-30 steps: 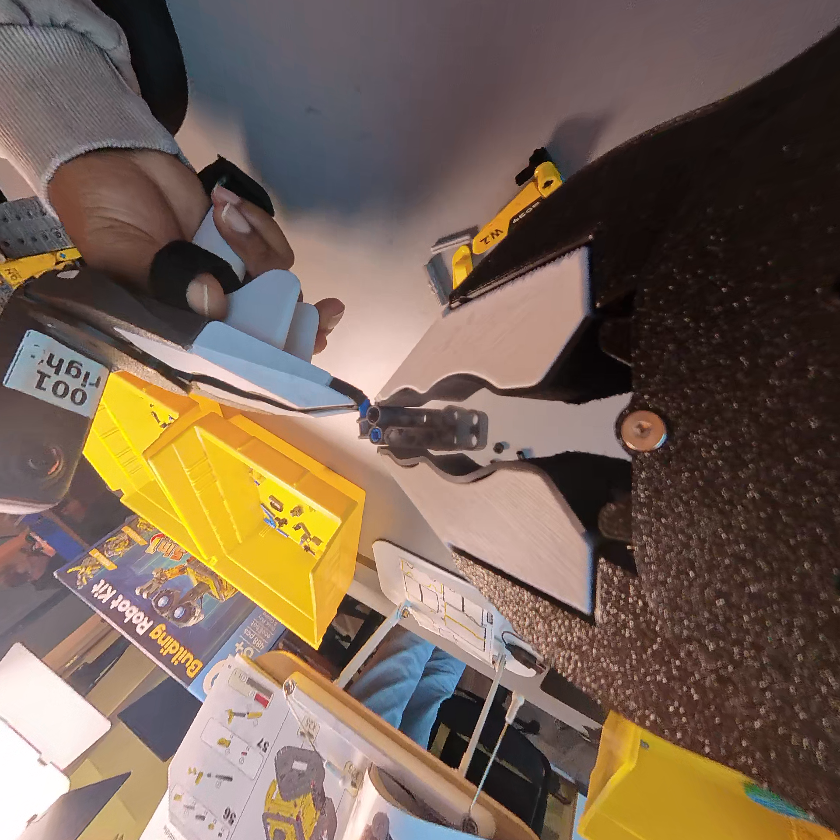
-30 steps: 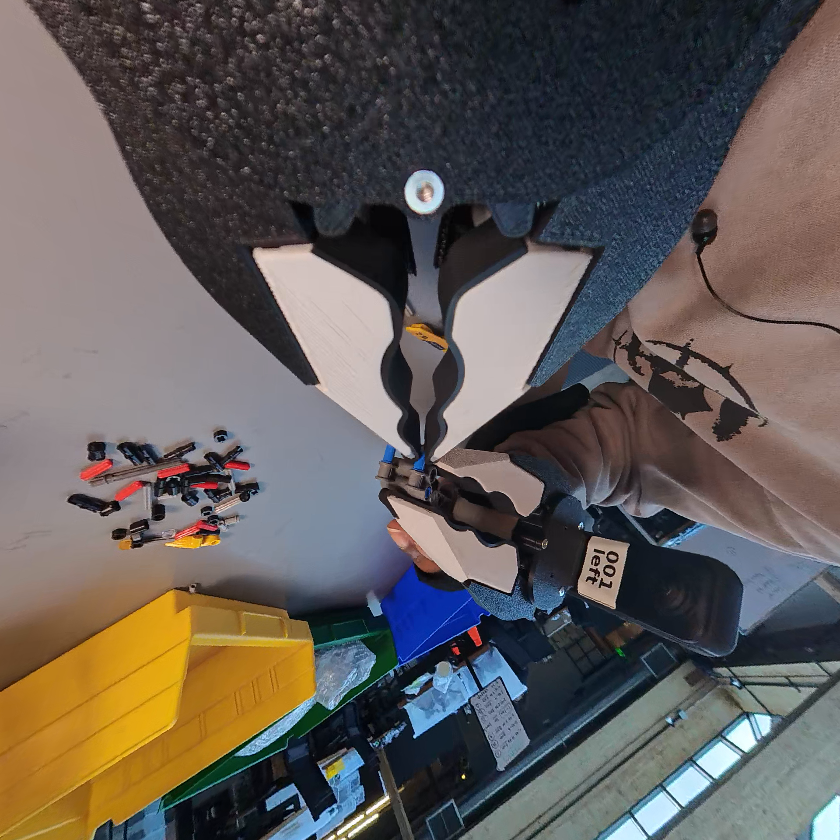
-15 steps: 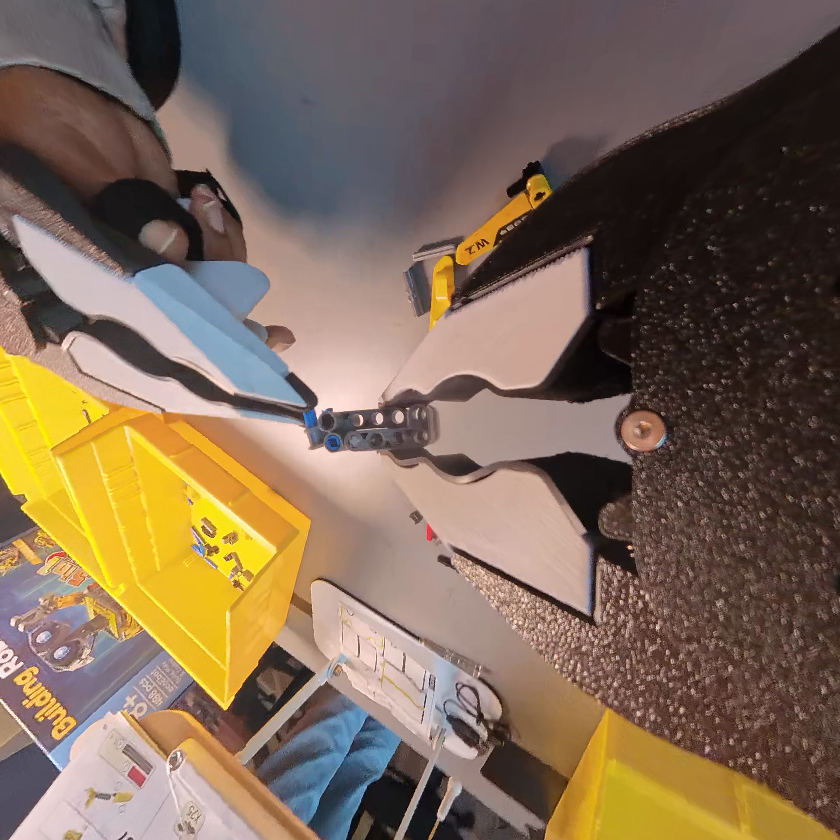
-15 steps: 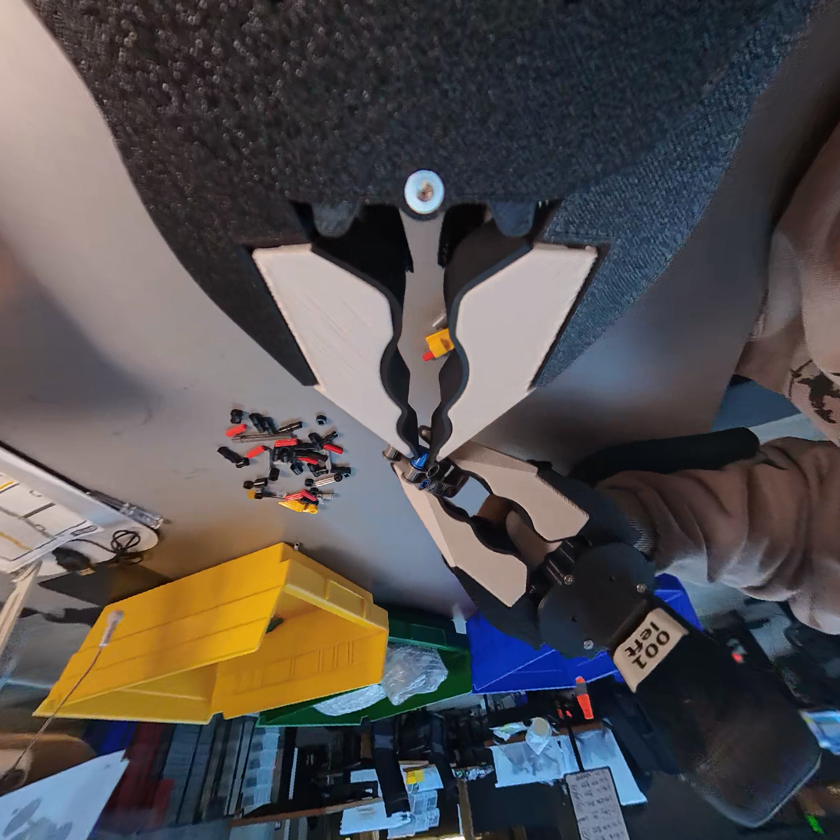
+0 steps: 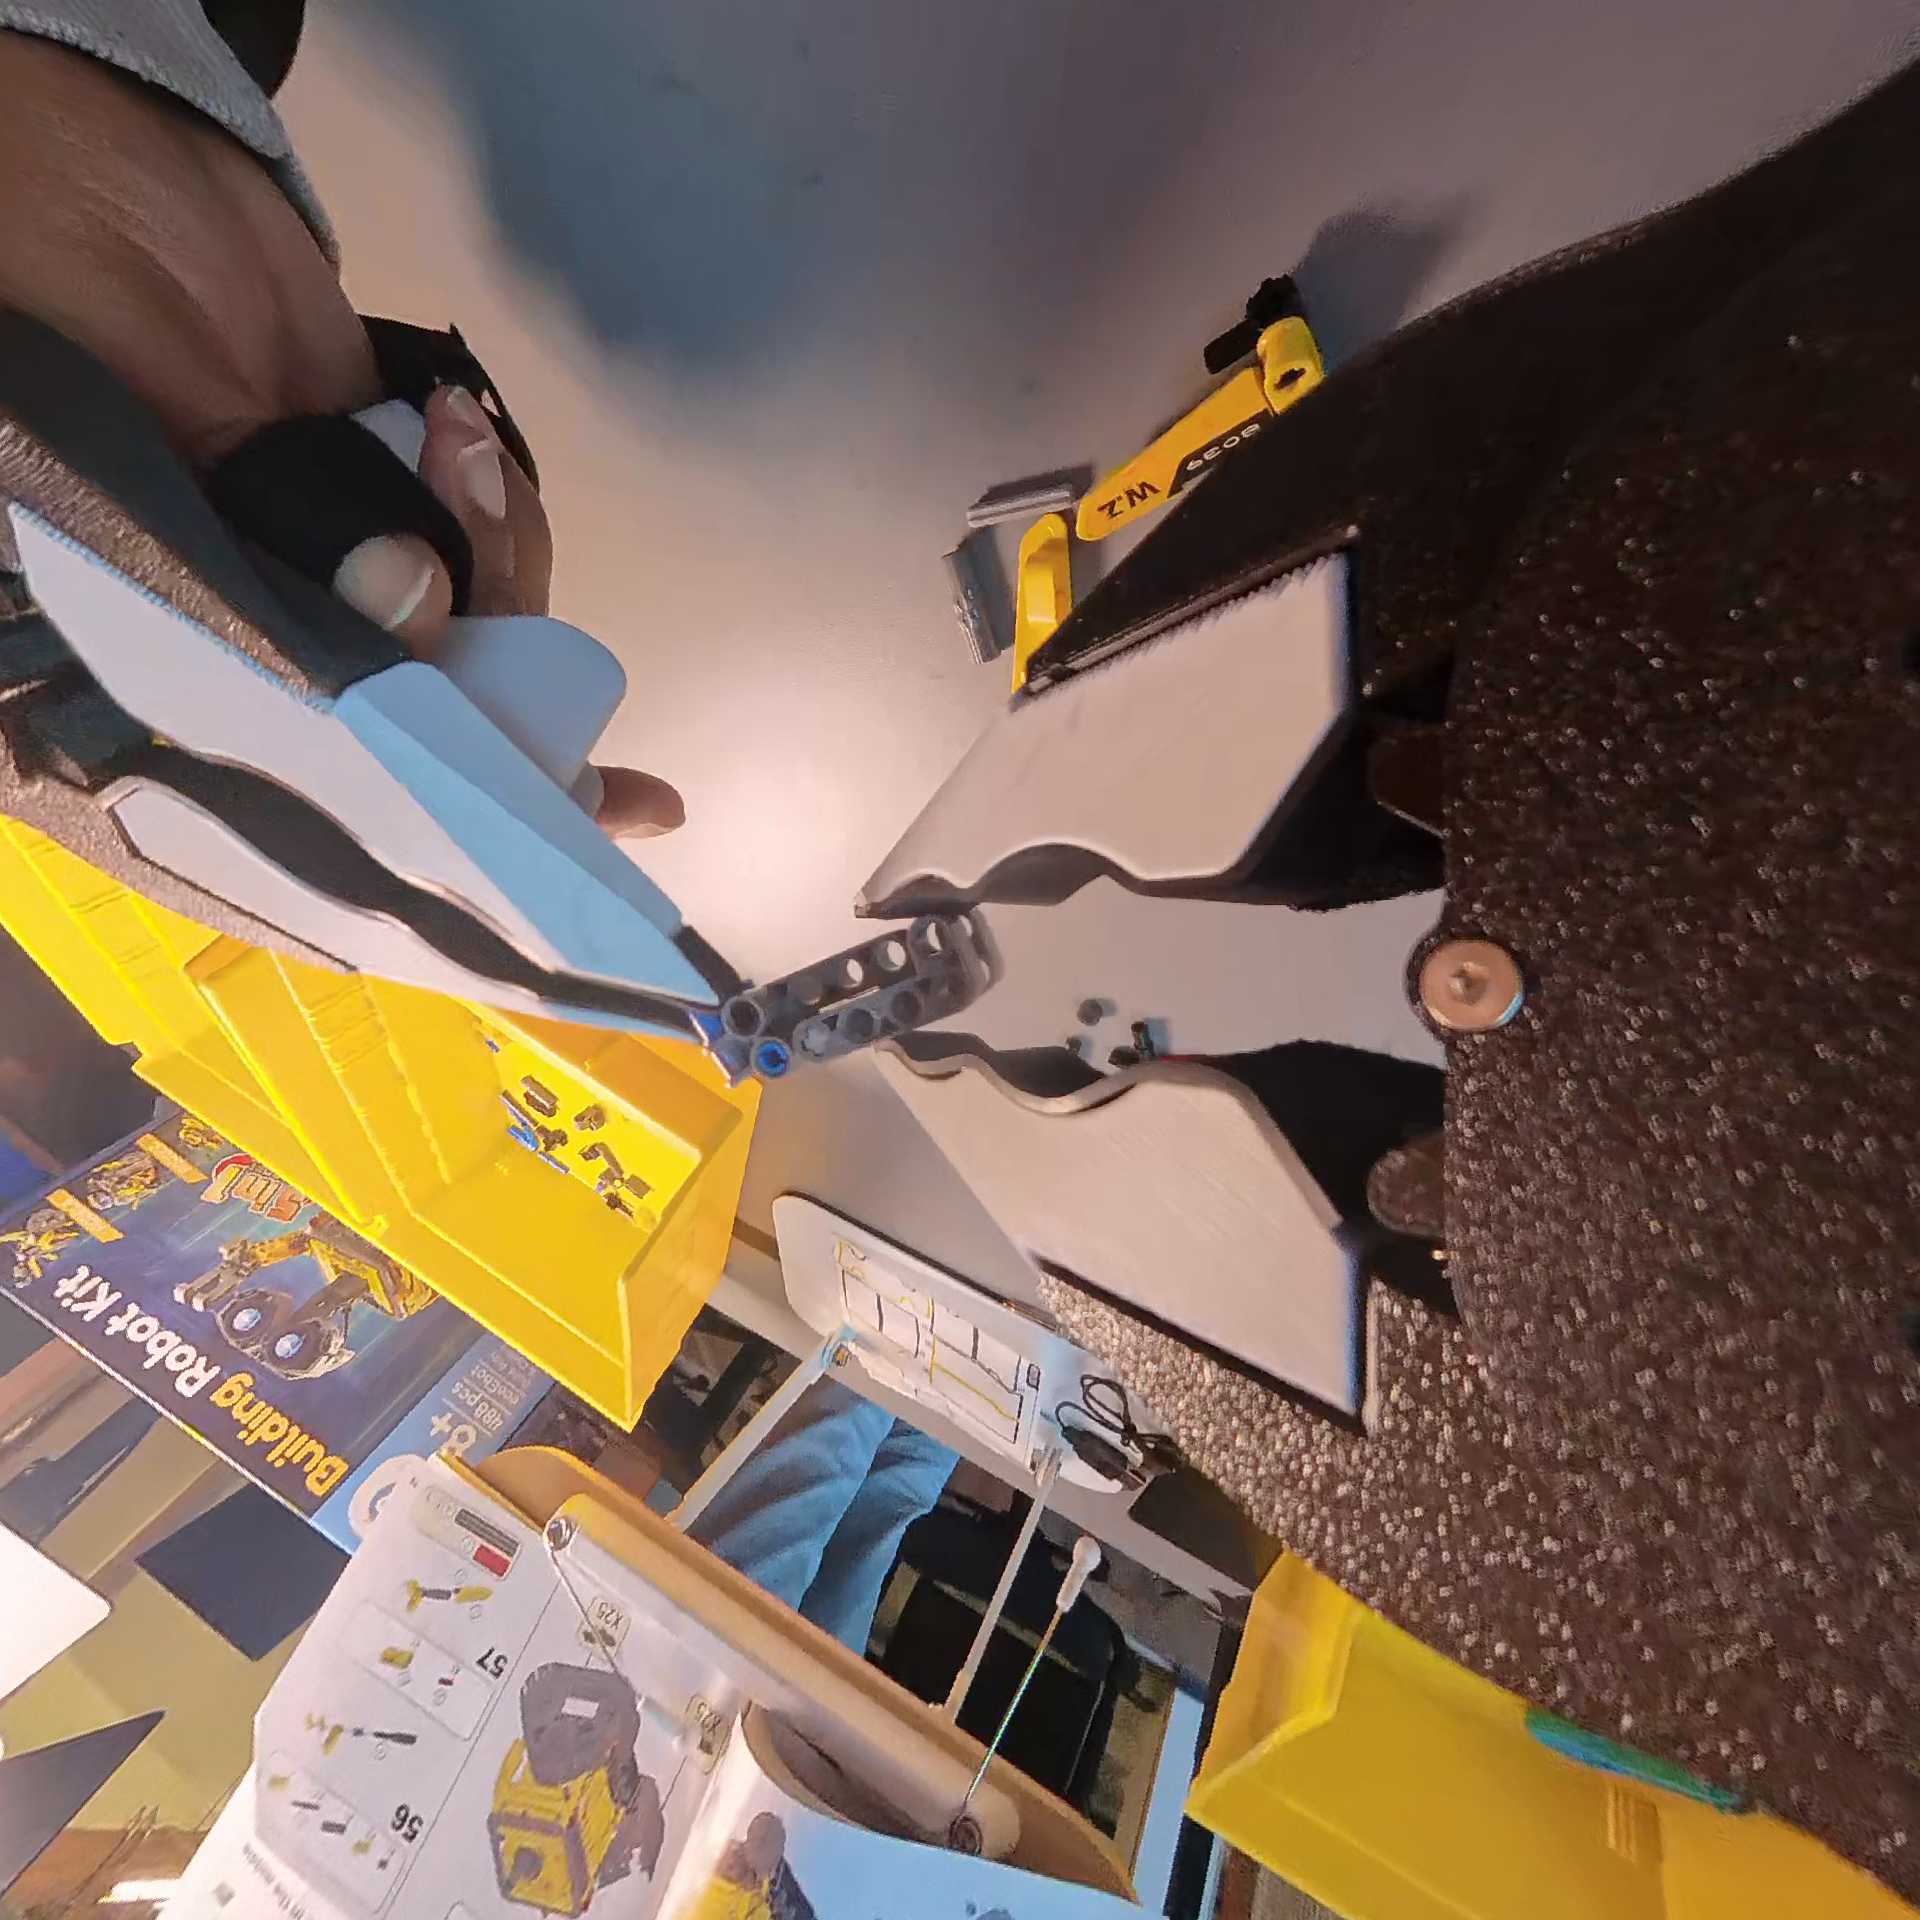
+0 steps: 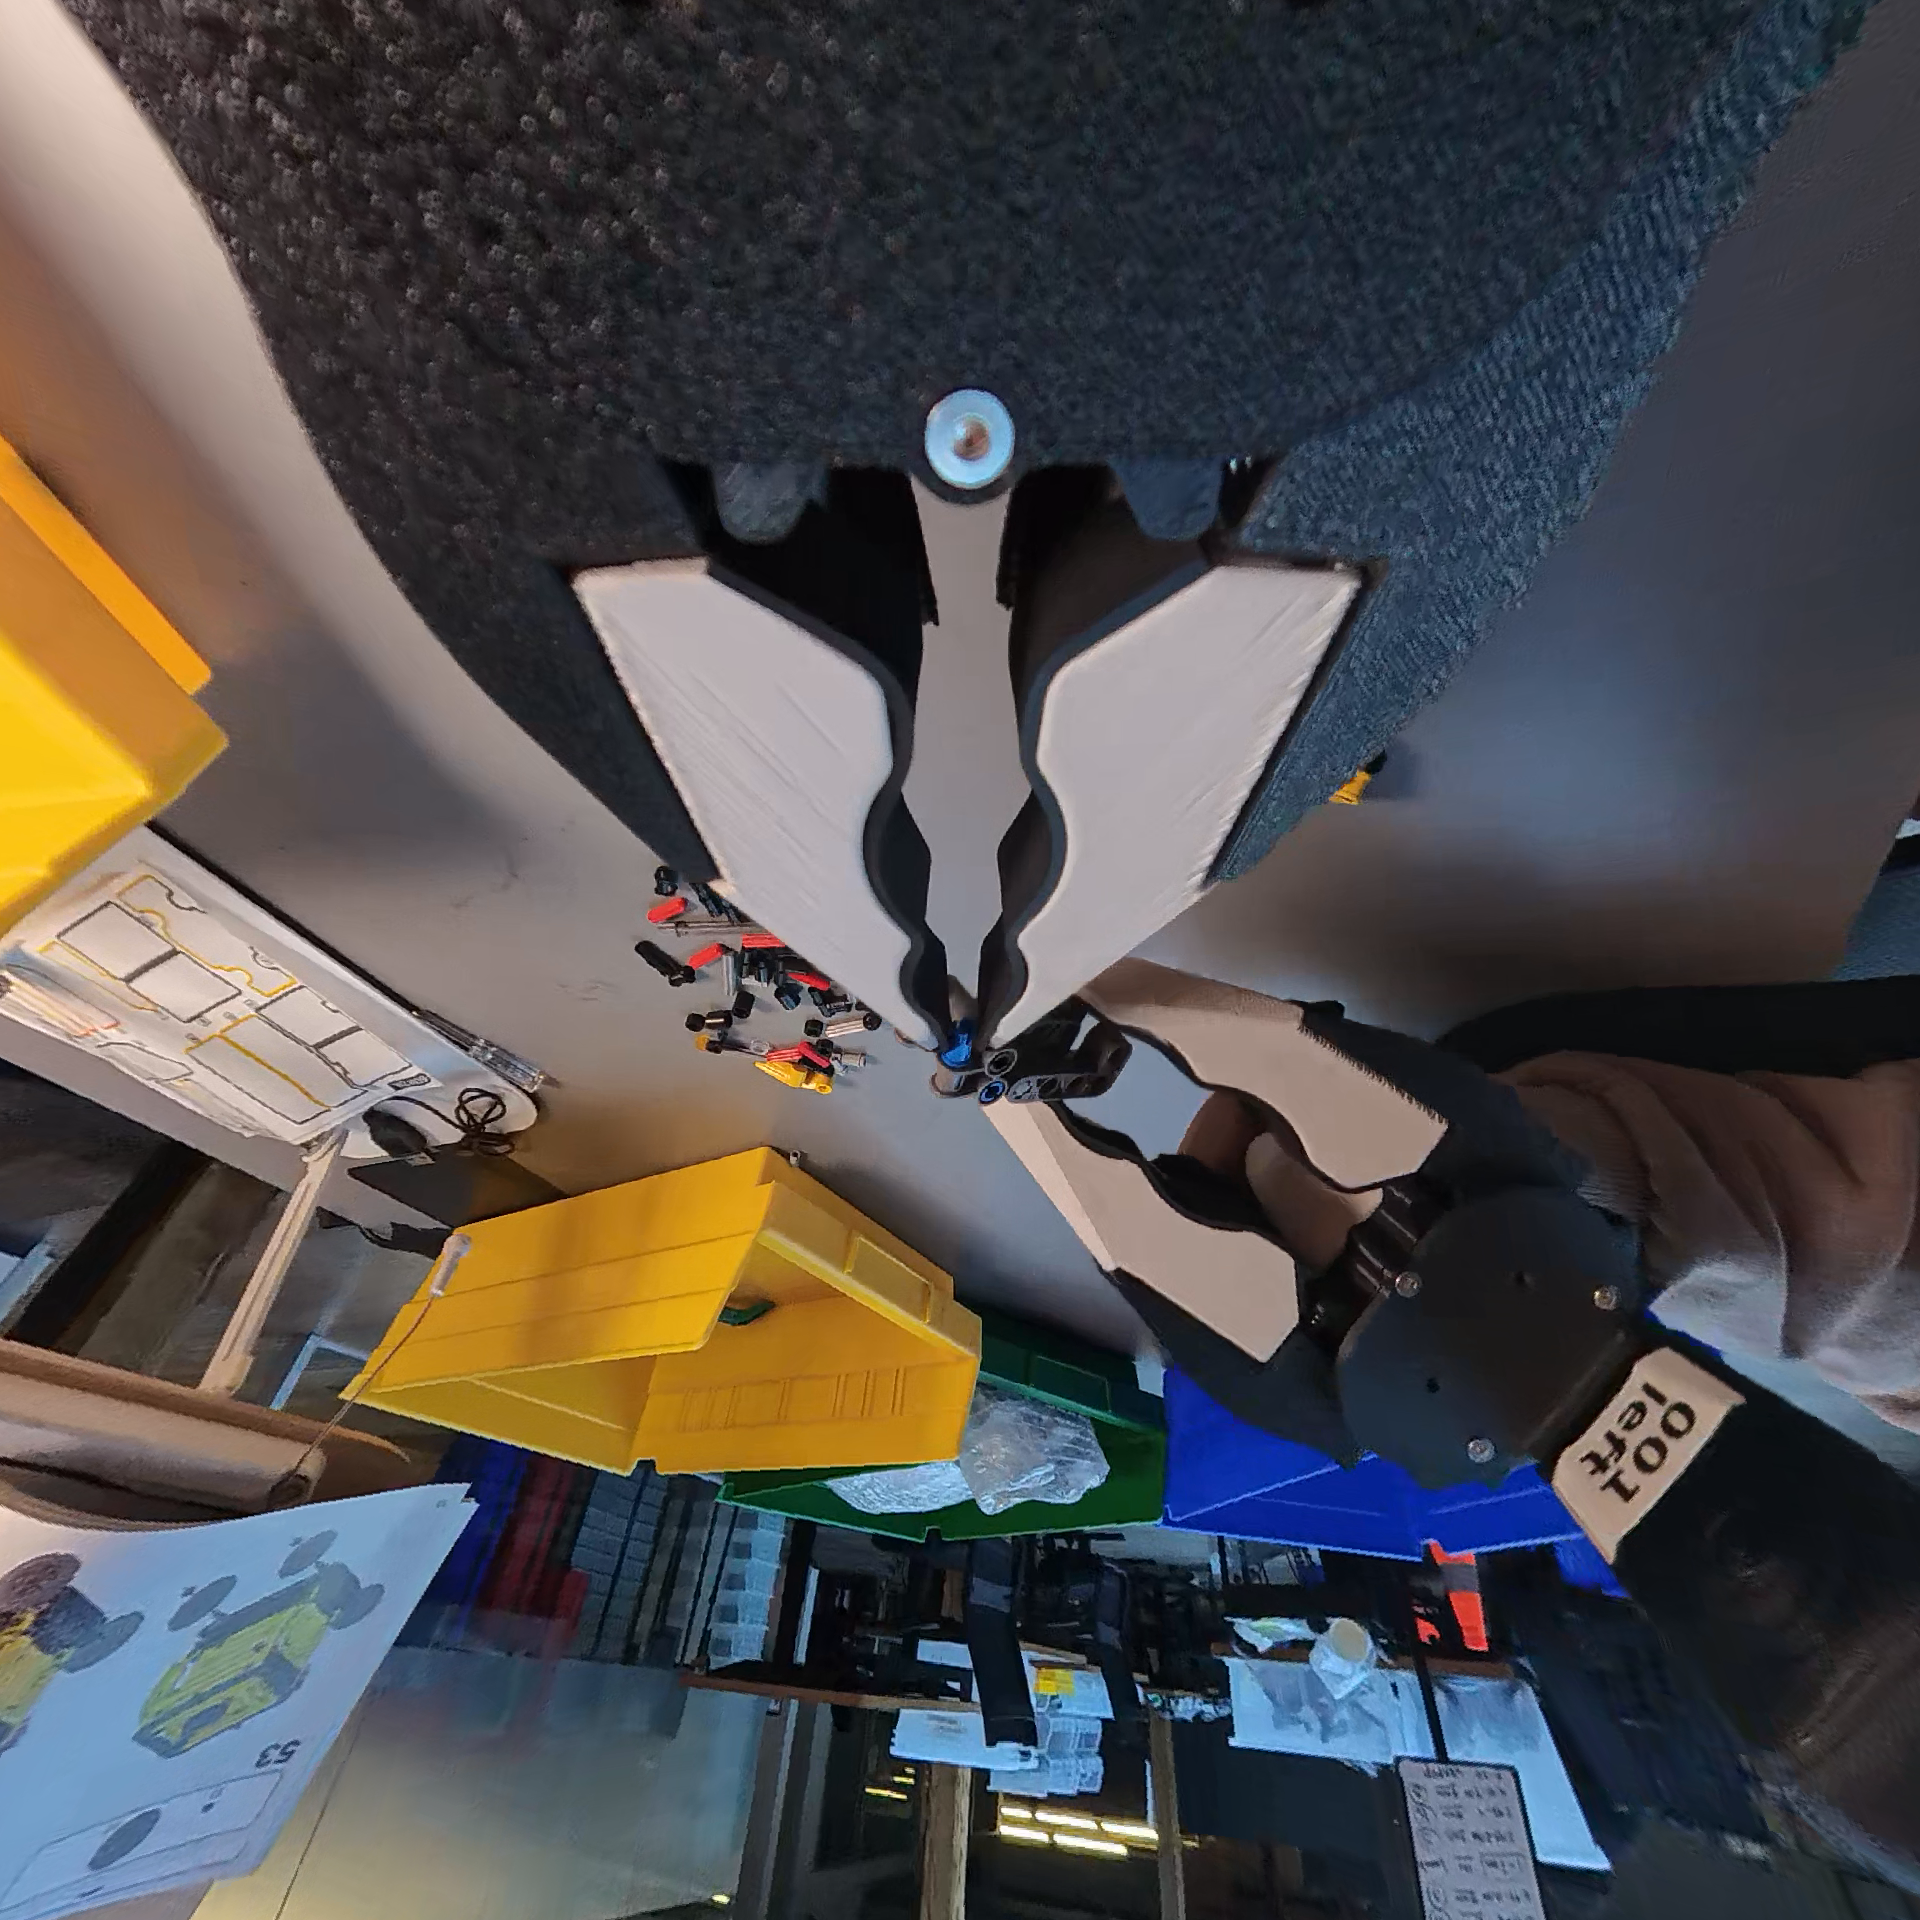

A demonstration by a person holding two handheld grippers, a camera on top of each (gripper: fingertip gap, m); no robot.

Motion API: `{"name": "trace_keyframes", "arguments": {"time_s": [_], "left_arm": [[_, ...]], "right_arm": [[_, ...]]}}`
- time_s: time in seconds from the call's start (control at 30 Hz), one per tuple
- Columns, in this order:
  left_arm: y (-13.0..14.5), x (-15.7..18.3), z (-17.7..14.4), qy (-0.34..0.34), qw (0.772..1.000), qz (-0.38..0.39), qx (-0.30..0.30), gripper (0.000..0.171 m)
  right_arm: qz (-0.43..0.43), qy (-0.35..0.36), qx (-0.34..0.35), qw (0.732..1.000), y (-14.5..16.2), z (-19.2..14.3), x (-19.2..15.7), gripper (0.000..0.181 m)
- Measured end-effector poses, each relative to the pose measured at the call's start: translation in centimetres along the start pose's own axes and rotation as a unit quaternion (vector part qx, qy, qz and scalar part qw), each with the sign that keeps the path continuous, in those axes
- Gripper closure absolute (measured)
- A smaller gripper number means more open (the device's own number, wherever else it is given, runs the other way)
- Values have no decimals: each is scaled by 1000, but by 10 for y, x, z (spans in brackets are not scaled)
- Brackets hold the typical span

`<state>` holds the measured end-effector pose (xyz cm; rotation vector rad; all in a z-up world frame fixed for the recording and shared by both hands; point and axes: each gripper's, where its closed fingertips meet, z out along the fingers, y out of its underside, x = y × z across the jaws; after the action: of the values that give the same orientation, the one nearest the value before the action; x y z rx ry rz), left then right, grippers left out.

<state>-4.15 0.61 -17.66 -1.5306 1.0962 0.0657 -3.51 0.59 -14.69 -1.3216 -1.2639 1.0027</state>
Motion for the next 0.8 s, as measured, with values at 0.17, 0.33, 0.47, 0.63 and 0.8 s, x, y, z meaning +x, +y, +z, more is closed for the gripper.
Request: {"name": "trace_keyframes", "arguments": {"time_s": [0.17,0.33,0.47,0.63,0.8], "left_arm": [[-10,15,-7,126,981,-135,56,140],[-35,-2,-31,313,813,-465,158,127],[-50,28,-38,424,745,-494,147,125],[-55,43,-37,433,763,-461,133,146],[-50,39,-29,362,834,-398,127,146]], "right_arm": [[-21,-14,0,1000,-2,-4,-1,179],[-54,-70,29,996,-13,-16,-12,179],[-77,-109,57,989,-21,-17,-35,180],[-63,-139,66,986,-22,-19,-46,179],[24,-170,72,983,-21,-19,-45,179]]}}
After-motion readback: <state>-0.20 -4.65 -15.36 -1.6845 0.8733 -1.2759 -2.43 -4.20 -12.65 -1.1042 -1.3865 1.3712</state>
